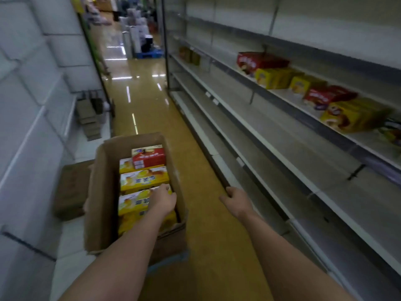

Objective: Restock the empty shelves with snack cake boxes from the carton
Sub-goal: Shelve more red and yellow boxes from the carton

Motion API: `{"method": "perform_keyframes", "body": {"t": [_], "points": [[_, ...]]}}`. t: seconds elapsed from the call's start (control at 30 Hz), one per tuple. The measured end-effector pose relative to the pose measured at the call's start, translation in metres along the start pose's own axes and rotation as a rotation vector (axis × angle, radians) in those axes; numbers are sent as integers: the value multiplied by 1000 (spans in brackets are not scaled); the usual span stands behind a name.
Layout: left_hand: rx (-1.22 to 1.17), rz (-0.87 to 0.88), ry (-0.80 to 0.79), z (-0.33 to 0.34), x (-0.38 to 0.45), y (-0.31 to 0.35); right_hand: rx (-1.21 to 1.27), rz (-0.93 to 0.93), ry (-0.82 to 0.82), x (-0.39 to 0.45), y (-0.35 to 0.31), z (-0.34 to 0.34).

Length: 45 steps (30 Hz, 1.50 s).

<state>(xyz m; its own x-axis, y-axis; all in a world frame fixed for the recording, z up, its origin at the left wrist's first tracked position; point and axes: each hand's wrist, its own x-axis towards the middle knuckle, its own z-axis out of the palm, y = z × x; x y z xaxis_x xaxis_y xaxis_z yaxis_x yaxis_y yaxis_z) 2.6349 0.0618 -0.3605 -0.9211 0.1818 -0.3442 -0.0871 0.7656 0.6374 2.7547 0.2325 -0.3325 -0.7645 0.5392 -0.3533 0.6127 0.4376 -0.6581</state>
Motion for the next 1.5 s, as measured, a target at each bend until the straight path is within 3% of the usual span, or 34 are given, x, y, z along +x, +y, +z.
{"method": "perform_keyframes", "body": {"t": [0.4,0.6,0.9,1.3,1.5], "points": [[-70,-238,119,-61,59,-100,-2,-52,-229,75,-90,112],[-86,-288,162,-73,117,-98,-107,-131,-308,142,-127,128],[-97,-346,148,-70,208,-90,-28,-166,-364,245,-169,164],[-174,-351,50,-46,342,-85,-10,-39,-265,357,-192,222],[-381,-426,28,-31,397,-92,18,15,-167,385,-191,255]]}}
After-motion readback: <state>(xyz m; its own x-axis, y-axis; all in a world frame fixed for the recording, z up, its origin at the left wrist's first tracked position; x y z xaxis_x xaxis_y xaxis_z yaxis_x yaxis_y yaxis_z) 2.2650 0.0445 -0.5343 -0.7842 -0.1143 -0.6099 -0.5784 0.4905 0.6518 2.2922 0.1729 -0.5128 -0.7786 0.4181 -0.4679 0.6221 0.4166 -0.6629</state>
